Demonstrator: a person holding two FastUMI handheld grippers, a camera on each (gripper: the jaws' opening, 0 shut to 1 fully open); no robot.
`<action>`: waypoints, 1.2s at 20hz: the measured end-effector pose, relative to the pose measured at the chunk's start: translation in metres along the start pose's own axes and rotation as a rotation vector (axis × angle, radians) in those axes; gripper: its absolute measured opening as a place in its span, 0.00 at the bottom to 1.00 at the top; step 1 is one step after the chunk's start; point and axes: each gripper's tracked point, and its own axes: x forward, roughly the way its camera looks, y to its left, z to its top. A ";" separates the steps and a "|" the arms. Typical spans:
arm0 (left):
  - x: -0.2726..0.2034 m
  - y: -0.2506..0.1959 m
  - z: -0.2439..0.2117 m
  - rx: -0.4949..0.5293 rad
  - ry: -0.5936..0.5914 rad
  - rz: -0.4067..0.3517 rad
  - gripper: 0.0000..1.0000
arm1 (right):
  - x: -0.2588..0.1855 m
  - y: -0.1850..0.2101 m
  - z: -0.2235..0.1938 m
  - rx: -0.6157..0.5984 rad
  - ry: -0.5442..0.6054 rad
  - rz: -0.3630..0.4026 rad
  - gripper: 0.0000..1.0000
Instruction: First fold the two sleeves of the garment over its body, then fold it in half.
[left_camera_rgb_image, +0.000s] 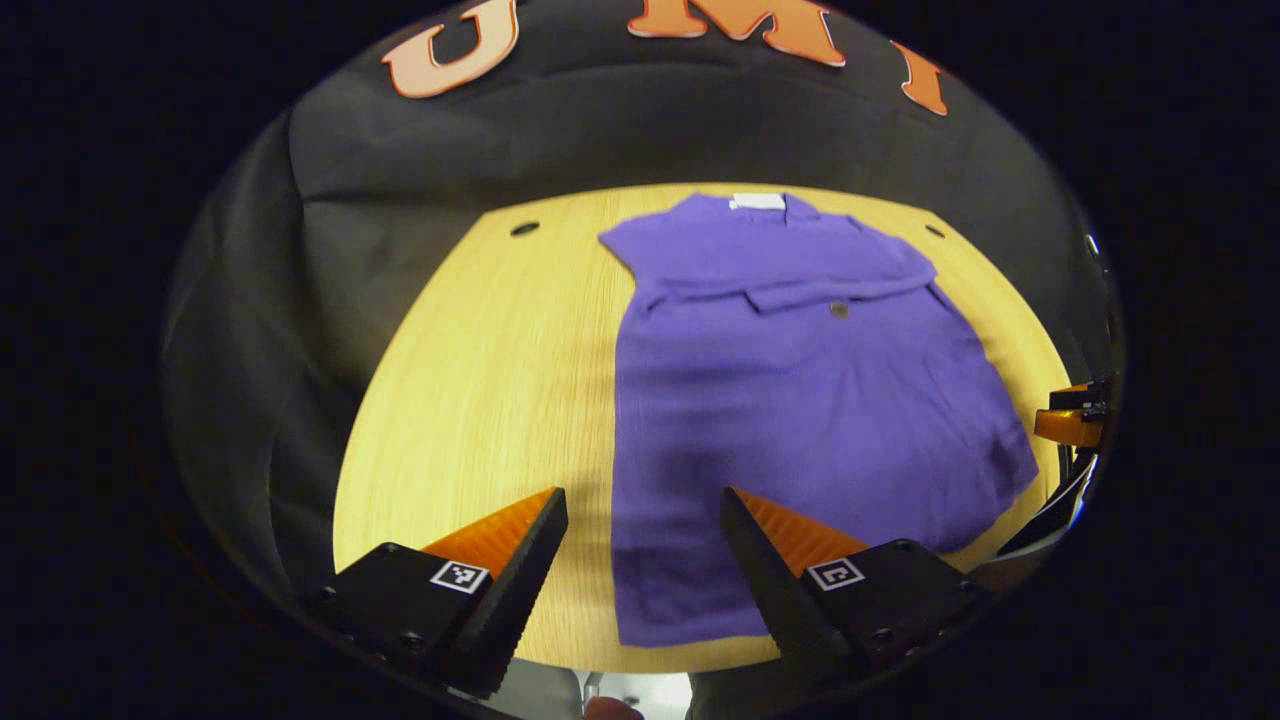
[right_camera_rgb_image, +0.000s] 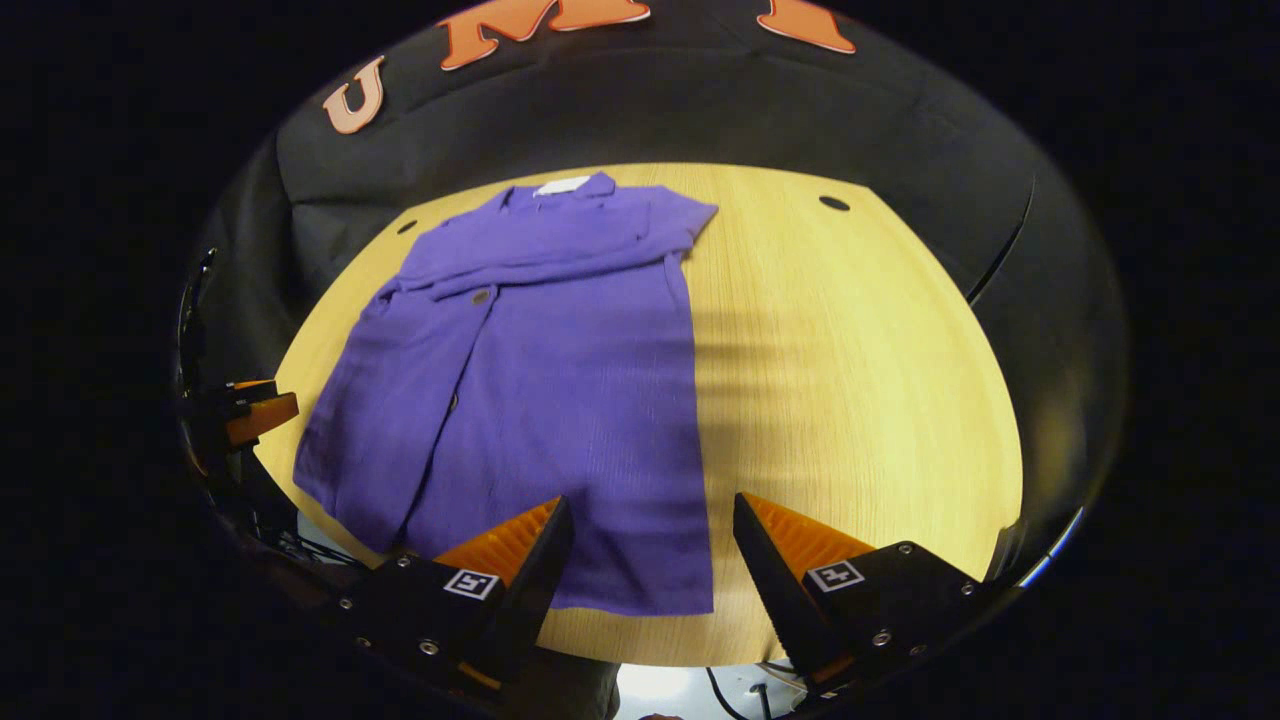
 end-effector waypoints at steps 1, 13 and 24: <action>-0.001 -0.001 -0.005 -0.015 0.056 -0.012 0.99 | 0.003 0.000 -0.009 0.002 0.028 0.003 0.96; 0.042 0.029 -0.031 -0.090 0.382 -0.071 1.00 | 0.014 -0.003 -0.062 0.016 0.239 -0.012 0.96; 0.111 0.050 0.067 -0.093 0.508 -0.158 0.08 | 0.014 0.022 -0.062 0.253 0.366 0.084 0.06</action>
